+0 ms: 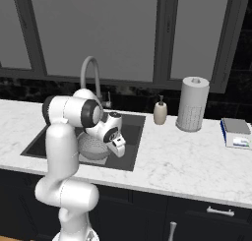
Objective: Put the colander in the sink, put the tangerine in the colander, and turn on the sink faucet and pour water over the colander.
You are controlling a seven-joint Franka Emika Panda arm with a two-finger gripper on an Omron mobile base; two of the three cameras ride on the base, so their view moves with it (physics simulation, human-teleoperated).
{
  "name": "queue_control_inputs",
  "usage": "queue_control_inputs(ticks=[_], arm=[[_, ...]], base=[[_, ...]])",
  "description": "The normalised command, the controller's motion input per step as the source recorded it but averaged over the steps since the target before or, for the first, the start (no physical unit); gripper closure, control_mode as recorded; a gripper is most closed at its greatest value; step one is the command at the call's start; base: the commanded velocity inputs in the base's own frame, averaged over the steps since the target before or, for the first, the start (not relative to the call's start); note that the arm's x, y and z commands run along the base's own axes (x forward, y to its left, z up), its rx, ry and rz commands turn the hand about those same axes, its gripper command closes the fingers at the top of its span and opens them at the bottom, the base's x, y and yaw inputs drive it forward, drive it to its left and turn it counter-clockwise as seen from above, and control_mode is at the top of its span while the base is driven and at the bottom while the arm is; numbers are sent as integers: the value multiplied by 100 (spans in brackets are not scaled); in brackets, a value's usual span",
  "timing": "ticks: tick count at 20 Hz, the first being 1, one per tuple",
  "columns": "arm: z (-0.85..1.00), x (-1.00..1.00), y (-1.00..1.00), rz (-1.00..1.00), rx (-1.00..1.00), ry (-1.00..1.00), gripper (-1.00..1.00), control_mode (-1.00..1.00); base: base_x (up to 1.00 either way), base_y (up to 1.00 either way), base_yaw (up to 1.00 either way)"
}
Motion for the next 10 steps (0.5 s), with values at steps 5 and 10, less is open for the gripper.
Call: queue_control_inputs(ticks=[5,10], arm=[[-34,28,7,0,0,0,100,-100],[-37,25,5,0,0,0,100,-100]], base=[[0,0,0],[0,0,0]])
